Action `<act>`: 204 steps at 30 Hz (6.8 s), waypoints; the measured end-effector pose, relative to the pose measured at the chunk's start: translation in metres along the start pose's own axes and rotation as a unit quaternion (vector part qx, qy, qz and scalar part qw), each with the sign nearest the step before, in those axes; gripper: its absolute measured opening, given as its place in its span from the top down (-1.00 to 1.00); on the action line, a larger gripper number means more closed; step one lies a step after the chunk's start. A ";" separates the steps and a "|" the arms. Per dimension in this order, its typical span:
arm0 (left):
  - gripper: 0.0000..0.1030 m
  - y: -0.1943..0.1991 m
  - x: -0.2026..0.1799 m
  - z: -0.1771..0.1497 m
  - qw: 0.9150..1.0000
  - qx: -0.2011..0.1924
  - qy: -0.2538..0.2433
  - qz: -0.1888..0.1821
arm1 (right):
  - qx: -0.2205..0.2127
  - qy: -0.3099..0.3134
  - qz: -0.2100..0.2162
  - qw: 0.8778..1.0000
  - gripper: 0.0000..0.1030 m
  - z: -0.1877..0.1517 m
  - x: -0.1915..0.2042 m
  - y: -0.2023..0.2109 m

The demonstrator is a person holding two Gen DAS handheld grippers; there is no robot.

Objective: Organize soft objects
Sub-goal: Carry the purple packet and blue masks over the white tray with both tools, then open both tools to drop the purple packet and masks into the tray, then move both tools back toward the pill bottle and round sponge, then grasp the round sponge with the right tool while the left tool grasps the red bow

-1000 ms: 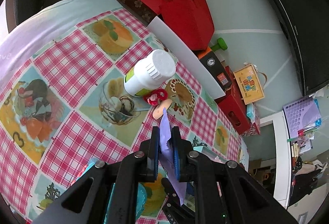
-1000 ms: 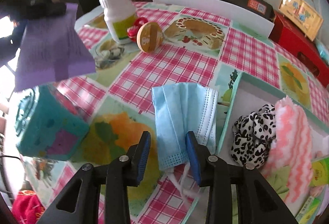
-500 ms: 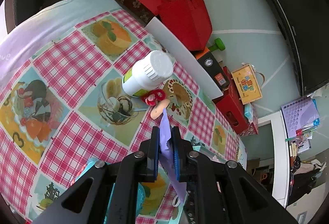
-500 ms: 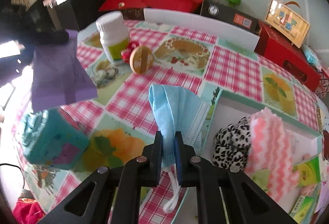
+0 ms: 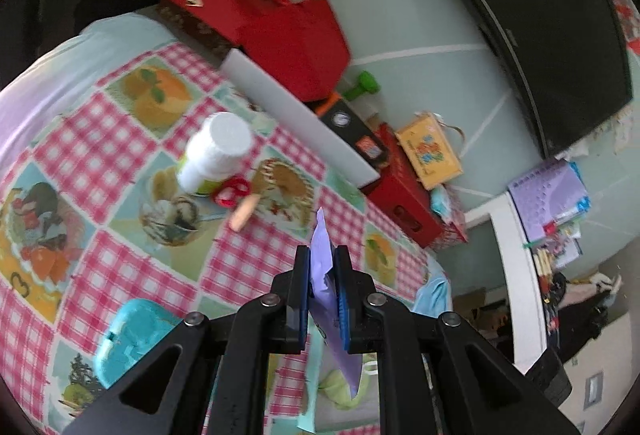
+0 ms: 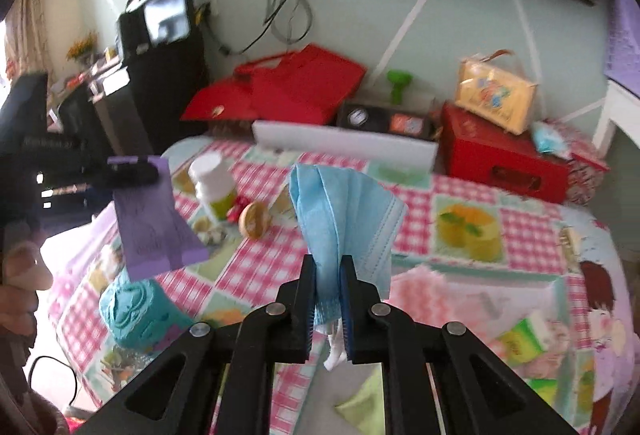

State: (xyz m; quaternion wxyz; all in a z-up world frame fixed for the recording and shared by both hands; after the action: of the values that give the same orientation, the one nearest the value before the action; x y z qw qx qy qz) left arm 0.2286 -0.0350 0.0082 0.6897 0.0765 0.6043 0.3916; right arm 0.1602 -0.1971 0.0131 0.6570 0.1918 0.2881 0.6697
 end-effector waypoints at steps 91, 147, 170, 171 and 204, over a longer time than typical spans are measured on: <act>0.70 -0.164 -0.003 -0.190 0.926 0.282 -0.202 0.145 | 0.253 -0.101 -0.086 0.958 0.38 -0.170 -0.117 -0.023; -0.83 -0.041 0.010 -0.020 0.961 -0.045 -0.175 0.207 | 0.084 -0.093 -0.094 0.988 -1.00 -0.085 -0.099 0.009; -0.82 -0.036 0.107 0.055 0.963 0.046 -0.057 0.260 | 0.100 0.001 0.057 0.993 -0.81 -0.002 0.049 -0.101; -0.82 -0.039 0.110 0.058 0.962 0.052 -0.053 0.262 | 0.103 0.001 0.063 0.993 -0.80 0.001 0.054 -0.108; -0.81 -0.077 0.125 0.082 0.965 0.071 -0.035 0.251 | 0.150 -0.051 0.137 0.978 0.06 0.020 0.101 -0.228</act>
State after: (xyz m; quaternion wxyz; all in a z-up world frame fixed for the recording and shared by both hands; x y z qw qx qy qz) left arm 0.3311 0.0222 -0.1121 0.5827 0.2879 0.5678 0.5051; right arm 0.3419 -0.1012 -0.1290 0.5367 0.3594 0.3221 0.6921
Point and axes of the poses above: each gripper's, at about its wrist camera, not at the fingertips, and y roughly against the way its jaws point, x to its left, z to its top, the point moved 9 cm from there along -y, roughly the way its jaws point, and after that the axes turned 11 degrees about y, right-handed, at the moved point
